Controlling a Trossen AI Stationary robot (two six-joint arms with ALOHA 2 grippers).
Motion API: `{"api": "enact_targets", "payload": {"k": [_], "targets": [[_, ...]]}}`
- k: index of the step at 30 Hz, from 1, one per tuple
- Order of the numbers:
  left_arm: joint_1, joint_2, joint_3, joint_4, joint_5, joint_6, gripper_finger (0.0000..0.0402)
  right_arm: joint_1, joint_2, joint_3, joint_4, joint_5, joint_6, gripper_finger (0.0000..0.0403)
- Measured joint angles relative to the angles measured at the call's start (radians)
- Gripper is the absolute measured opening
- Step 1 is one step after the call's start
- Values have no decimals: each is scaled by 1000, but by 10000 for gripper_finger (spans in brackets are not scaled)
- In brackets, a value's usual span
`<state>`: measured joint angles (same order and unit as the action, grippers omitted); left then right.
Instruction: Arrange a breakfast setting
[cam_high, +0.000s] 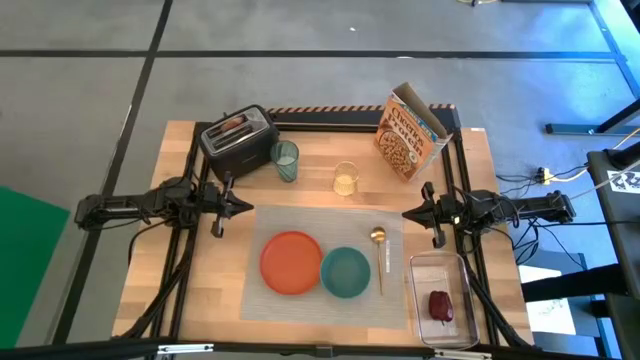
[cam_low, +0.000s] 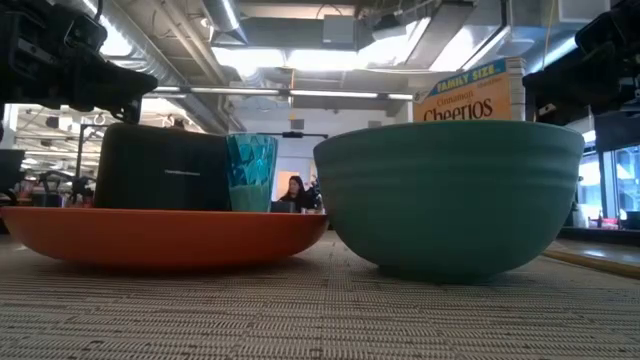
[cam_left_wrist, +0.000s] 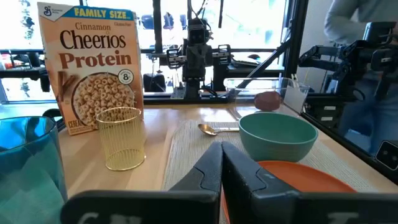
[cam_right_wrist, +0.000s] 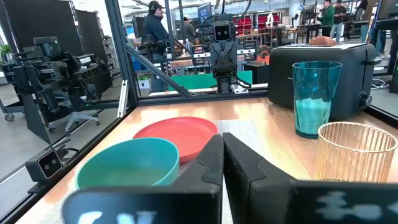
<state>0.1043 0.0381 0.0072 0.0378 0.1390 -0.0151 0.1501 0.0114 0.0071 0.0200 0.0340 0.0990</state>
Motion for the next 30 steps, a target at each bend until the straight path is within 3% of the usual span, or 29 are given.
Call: {"api": "enact_targets", "payload": {"k": [20, 25, 30], "targets": [[0, 0, 0, 0, 0, 0, 0, 0, 0, -1, 14, 3, -1, 1], [0, 0, 0, 0, 0, 0, 0, 0, 0, -1, 113, 63, -1, 1], [0, 0, 0, 0, 0, 0, 0, 0, -1, -1, 353, 177, 0, 1]]}}
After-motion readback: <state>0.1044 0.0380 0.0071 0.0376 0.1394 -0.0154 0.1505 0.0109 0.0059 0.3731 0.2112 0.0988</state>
